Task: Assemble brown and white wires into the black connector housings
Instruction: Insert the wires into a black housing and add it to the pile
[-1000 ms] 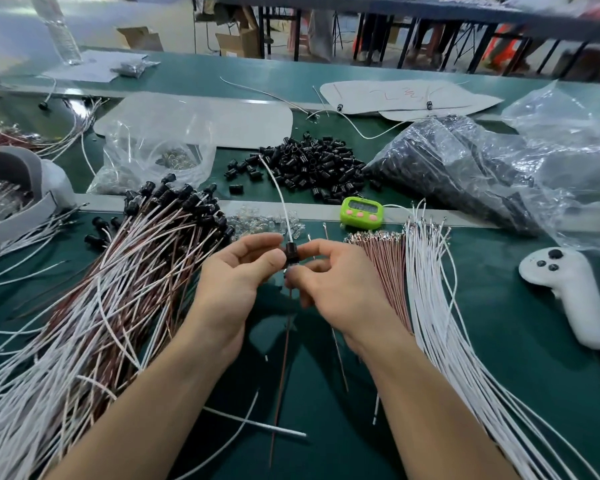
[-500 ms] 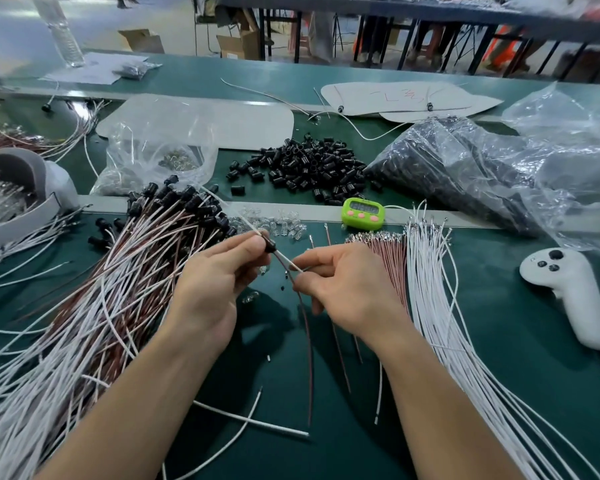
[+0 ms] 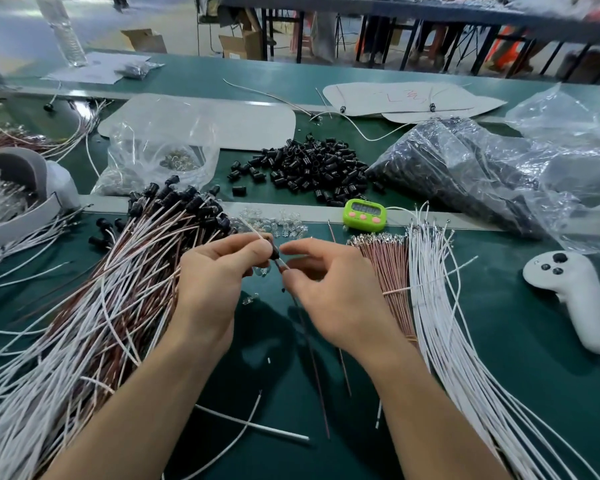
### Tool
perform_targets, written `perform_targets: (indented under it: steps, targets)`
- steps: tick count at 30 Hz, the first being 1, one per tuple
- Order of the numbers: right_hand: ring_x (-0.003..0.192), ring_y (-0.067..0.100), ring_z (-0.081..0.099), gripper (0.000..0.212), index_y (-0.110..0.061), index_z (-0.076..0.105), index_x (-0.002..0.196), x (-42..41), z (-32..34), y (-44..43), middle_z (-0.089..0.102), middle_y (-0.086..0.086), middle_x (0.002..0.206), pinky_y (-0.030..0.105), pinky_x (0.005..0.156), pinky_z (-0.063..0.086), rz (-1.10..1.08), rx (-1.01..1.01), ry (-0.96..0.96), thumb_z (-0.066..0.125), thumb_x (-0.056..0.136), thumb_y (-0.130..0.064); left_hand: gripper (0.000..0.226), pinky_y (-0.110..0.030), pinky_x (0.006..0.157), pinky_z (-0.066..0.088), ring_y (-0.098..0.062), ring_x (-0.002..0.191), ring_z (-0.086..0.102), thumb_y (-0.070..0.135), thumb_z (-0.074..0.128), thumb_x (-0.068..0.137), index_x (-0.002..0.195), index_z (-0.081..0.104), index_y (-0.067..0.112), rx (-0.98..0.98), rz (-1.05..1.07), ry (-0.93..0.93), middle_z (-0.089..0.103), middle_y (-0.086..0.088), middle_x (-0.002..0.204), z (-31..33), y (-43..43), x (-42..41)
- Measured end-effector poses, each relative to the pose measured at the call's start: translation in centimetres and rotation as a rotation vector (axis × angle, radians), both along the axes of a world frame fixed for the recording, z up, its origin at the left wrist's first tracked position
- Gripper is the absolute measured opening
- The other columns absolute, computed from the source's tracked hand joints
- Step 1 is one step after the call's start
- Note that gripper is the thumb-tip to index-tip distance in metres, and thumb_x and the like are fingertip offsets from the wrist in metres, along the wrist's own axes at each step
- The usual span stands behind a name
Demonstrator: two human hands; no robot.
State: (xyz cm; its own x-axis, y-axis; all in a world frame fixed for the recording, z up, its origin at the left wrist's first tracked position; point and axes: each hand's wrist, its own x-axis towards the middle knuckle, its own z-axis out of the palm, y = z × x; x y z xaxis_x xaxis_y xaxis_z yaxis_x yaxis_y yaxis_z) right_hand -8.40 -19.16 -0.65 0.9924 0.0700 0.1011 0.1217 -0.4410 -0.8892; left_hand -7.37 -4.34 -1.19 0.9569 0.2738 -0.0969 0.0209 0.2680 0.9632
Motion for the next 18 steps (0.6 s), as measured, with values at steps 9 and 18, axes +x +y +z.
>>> perform_targets:
  steps: [9,18]
  targets:
    - [0.082,0.016,0.073,0.019,-0.027,0.078,0.097,0.3,-1.1,-0.4,0.078,-0.004,0.084,0.037,0.08,0.059,0.025,-0.237,0.017,0.062,0.09,-0.022,0.025,-0.015,0.068,0.047,-0.009,0.07,0.063,0.002,0.074,0.083,0.076,0.083,0.024,-0.022,0.018,-0.021,0.077,0.004,0.08,0.1,0.4,0.0]
    - [0.068,0.016,0.07,0.024,-0.022,0.076,0.077,0.7,-1.2,-0.3,0.073,-0.003,0.068,0.039,0.069,0.057,0.005,-0.102,0.0,0.066,0.092,-0.037,0.013,-0.014,0.065,0.051,-0.01,0.072,0.067,-0.002,0.079,0.078,0.079,0.079,0.012,0.033,0.001,-0.017,0.078,0.0,0.083,0.1,-0.1,-0.3]
